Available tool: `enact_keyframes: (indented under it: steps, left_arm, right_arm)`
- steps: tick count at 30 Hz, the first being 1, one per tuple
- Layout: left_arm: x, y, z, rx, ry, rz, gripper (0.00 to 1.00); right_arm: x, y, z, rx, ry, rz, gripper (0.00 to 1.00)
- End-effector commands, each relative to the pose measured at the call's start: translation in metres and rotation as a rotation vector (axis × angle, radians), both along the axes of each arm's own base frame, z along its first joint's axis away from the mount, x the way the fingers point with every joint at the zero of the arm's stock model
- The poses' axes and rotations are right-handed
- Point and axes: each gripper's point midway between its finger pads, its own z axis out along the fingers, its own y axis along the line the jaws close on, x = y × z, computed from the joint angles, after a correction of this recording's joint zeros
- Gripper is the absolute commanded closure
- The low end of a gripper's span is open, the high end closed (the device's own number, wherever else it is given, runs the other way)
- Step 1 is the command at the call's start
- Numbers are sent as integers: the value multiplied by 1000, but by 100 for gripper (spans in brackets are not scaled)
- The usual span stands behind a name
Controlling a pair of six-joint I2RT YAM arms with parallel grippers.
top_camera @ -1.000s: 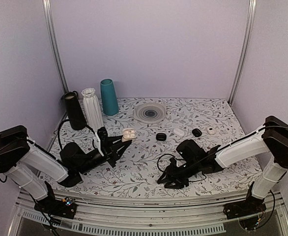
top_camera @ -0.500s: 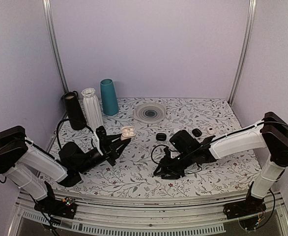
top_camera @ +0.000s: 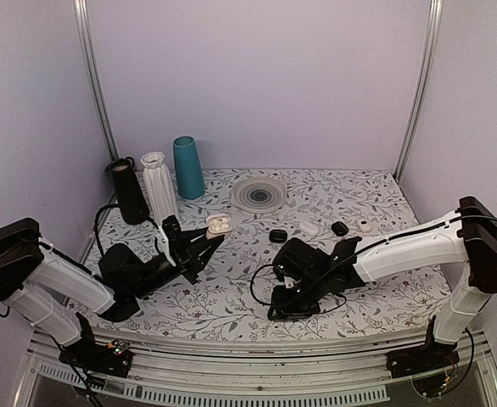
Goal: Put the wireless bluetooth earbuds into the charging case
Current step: Adjust the left earbud at the corner of the board.
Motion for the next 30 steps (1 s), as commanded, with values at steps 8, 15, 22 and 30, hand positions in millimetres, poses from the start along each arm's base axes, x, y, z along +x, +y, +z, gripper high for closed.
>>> enact_keyframes:
  steps: [8, 15, 22, 30]
  left_arm:
    - [2, 10, 28, -81, -55, 29, 100]
    - [3, 9, 29, -76, -57, 33, 100]
    - [3, 9, 29, -73, -56, 33, 100]
    - [4, 9, 28, -73, -54, 36, 100]
  right_arm:
    - [10, 1, 6, -2, -162, 161, 63]
    - [-4, -1, -7, -22, -48, 61, 68]
    - [-4, -1, -14, -52, -38, 48, 69]
    - [-7, 9, -17, -9, 8, 17, 71]
